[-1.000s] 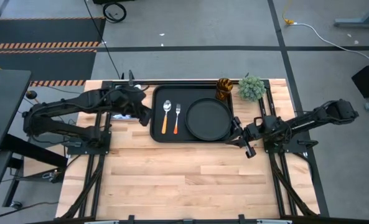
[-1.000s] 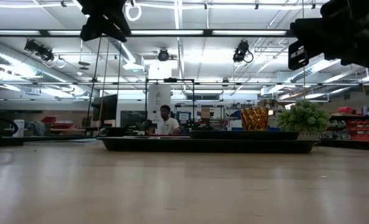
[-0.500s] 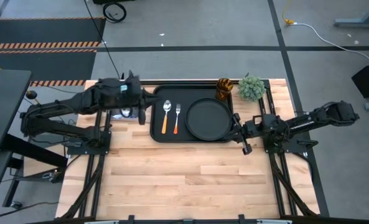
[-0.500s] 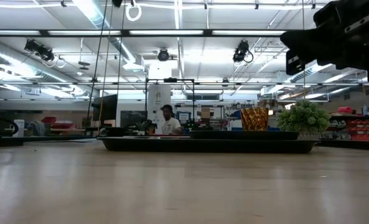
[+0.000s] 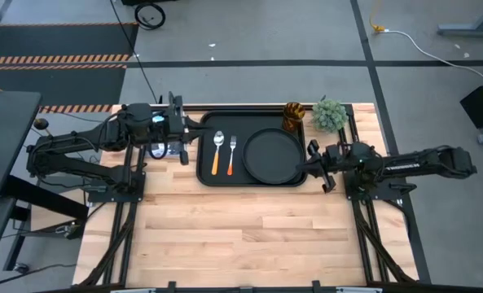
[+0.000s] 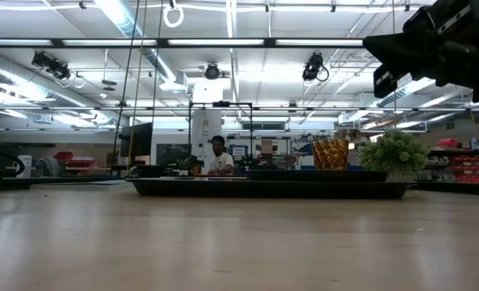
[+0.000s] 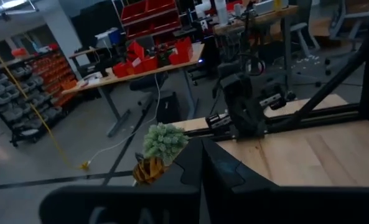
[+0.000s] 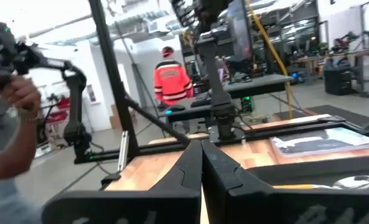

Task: Pick and place plate/cup/fork/spoon on tray
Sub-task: Return to Home Position

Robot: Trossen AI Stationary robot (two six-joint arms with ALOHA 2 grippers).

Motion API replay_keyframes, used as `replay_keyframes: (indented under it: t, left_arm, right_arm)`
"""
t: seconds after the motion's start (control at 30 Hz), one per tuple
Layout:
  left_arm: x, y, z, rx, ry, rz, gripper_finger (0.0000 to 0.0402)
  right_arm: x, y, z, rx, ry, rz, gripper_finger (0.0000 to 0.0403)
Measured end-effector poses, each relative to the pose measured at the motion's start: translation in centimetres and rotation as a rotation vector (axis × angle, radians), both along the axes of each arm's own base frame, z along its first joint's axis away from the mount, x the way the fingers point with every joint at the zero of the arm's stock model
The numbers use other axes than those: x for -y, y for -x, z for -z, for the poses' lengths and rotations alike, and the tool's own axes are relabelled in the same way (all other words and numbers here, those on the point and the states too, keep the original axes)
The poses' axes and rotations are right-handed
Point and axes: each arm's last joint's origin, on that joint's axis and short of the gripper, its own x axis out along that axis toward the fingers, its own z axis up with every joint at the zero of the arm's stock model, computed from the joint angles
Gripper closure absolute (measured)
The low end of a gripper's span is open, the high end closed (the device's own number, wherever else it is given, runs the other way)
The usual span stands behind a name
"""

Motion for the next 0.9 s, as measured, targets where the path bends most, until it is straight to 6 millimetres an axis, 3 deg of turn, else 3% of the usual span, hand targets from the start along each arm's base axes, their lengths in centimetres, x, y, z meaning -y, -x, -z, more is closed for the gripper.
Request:
replay_keyframes:
  t: [0.23,0.63,0.9]
  left_arm:
    - [-0.1,0.1,-0.2,0.014,-0.004,-0.008,0.0390]
    - [0.1,2.7,-1.6,0.130,0.149,-0.078,0.0390]
    - [0.1,2.9,-1.1,0.088,0.227,-0.089,0.0392]
  right_arm:
    - [0.5,1.1,-1.0,0.069,-0.014,0.079,0.0400]
    - [0.4,2.7,-0.7,0.022,0.037,0.154,0.0400]
    - [0.1,4.4,-1.5,-0.072,0.070,0.234,0.0400]
